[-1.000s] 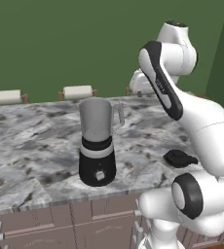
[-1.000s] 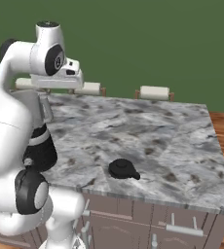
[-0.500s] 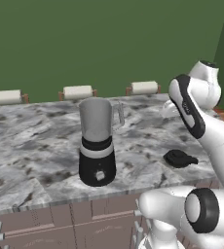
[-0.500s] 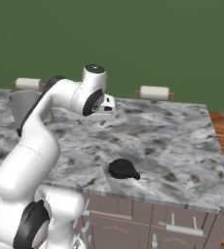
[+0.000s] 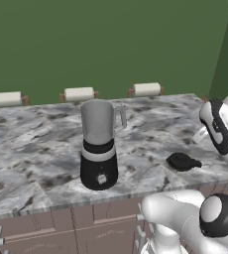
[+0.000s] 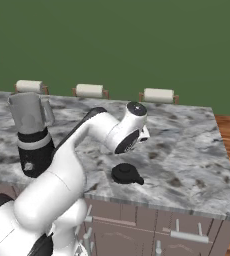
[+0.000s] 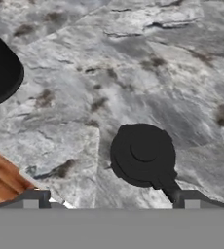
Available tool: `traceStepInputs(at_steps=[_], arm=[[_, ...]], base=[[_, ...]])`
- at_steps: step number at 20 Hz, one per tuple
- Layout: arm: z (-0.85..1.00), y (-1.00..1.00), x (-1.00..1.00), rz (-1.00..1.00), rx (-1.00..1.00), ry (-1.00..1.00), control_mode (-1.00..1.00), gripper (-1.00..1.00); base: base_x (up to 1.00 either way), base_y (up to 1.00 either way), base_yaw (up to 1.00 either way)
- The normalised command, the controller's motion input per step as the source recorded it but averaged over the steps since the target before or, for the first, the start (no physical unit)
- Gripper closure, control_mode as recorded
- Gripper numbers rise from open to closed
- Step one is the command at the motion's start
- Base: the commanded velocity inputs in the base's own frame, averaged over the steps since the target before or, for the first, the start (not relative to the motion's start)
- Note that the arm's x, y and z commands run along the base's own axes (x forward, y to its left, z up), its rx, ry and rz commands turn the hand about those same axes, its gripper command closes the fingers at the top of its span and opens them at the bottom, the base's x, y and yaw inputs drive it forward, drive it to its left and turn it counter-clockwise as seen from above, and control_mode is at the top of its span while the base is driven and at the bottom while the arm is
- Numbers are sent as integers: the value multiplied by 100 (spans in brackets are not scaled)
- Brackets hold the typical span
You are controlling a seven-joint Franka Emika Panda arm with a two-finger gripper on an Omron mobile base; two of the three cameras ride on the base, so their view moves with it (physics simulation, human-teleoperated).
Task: Open the blender lid, put the tangerine in the blender, close the lid, and start the blender.
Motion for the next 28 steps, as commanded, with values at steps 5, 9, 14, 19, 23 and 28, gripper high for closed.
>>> traceStepInputs(at_steps=[5, 9, 14, 19, 23, 28], arm=[[-68, -96, -3, 23, 0, -7, -100, -100], [-71, -33, 14, 23, 0, 0, -100, -100], [-37, -32, 20, 25, 5, -10, -100, -100], [-20, -13, 8, 21, 1, -10, -100, -100], [-14, 0, 1, 11, 1, -10, -100, -100], [-18, 21, 8, 2, 0, -1, -100, -100]], base=[[0, 0, 0], [0, 0, 0], [0, 0, 0], [0, 0, 0], [0, 0, 0], [0, 0, 0]])
